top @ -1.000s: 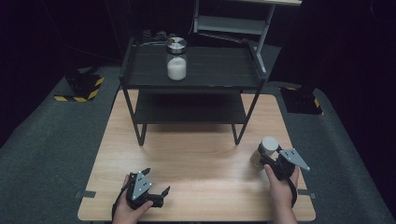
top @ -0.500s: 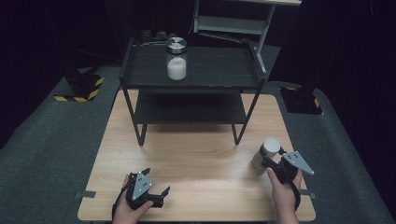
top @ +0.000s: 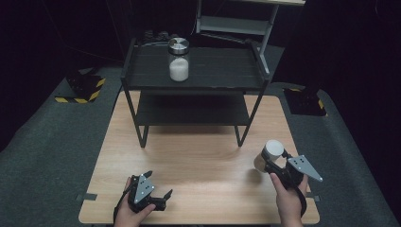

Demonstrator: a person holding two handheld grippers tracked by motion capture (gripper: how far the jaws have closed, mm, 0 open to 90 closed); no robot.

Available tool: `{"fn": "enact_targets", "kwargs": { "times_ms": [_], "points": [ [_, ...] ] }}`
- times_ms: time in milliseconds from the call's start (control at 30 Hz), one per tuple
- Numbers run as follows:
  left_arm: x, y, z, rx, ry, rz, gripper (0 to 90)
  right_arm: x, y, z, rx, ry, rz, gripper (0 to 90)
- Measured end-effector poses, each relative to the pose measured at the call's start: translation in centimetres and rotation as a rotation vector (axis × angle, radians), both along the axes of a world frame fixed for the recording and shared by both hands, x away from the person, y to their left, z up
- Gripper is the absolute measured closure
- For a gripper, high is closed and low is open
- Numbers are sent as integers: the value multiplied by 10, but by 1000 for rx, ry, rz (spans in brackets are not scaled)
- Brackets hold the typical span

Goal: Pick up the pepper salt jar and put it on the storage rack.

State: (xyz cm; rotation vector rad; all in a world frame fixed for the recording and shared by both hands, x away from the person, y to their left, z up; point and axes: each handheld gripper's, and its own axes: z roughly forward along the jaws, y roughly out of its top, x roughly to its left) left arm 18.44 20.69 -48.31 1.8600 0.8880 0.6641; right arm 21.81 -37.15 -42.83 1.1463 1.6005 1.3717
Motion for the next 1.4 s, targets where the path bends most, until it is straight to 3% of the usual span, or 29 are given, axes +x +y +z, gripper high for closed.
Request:
{"fn": "enact_targets", "kwargs": {
  "times_ms": [667, 1400],
  "points": [
    [0, -1, 0, 12, -7, -12, 7, -23, 20, 40, 34, -62, 153, 340],
    [-2, 1, -1, 9, -18, -18, 7, -18, 59, 80, 55, -132, 243, 340]
  ]
}}
